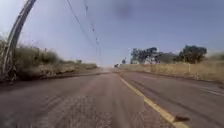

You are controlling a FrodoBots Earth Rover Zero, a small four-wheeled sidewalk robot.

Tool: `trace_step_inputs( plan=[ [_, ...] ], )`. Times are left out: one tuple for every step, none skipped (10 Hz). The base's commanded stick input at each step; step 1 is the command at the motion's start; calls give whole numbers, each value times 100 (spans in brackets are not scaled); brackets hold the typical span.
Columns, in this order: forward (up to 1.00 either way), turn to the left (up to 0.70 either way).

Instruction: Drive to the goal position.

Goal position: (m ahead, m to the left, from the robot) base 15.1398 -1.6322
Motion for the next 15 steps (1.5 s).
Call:
trace_step_inputs(
  plan=[
    [100,0],
    [100,0],
    [100,0],
    [100,0],
    [100,0],
    [100,0],
    [100,0],
    [100,0],
    [100,0],
    [100,0],
    [100,0],
    [100,0],
    [100,0],
    [100,0],
    [100,0]
  ],
)
